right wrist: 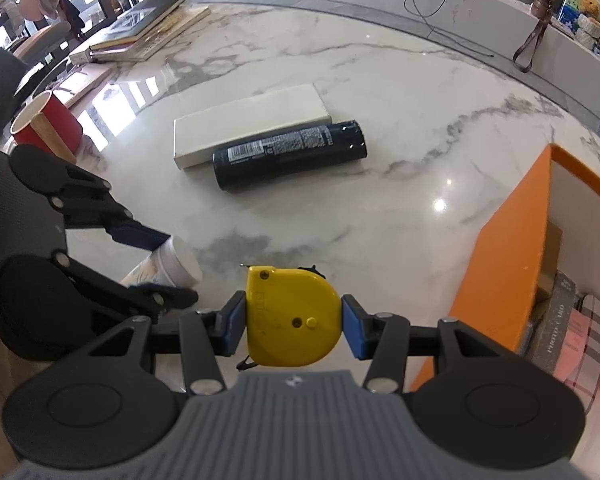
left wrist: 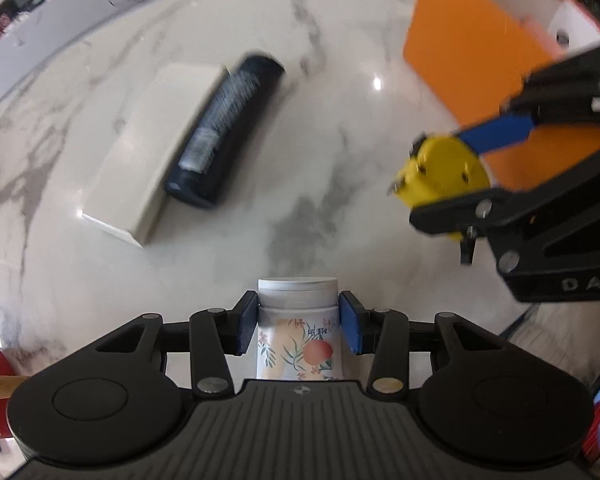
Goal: Organize rigid objects
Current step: 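Lift the yellow tape measure with right gripper while left lifts the printed white jar, then carry the tape measure over the orange box with right gripper while left carries the jar there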
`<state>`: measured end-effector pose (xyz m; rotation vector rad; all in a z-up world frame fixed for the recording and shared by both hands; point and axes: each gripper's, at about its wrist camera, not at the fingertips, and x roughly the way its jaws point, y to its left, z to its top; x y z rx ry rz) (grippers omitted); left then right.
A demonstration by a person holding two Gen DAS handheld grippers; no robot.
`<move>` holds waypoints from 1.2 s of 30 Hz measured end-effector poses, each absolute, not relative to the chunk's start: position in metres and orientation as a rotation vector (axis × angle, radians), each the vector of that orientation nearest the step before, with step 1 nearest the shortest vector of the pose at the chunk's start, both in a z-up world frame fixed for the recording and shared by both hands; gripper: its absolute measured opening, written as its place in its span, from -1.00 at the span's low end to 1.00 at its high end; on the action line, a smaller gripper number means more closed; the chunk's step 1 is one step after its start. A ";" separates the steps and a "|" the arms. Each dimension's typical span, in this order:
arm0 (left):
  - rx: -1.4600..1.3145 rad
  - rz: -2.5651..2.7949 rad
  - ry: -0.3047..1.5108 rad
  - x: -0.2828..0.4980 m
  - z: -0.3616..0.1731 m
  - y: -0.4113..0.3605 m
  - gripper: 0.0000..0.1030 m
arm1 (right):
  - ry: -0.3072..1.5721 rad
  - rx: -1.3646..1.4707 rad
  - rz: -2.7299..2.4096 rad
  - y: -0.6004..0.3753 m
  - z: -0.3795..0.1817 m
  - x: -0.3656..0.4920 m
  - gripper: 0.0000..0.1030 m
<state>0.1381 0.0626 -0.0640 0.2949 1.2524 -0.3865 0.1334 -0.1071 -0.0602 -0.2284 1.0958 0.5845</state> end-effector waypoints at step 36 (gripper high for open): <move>0.097 -0.563 0.760 0.155 0.115 -0.064 -0.04 | 0.807 -0.194 0.287 -0.258 0.056 0.127 -0.02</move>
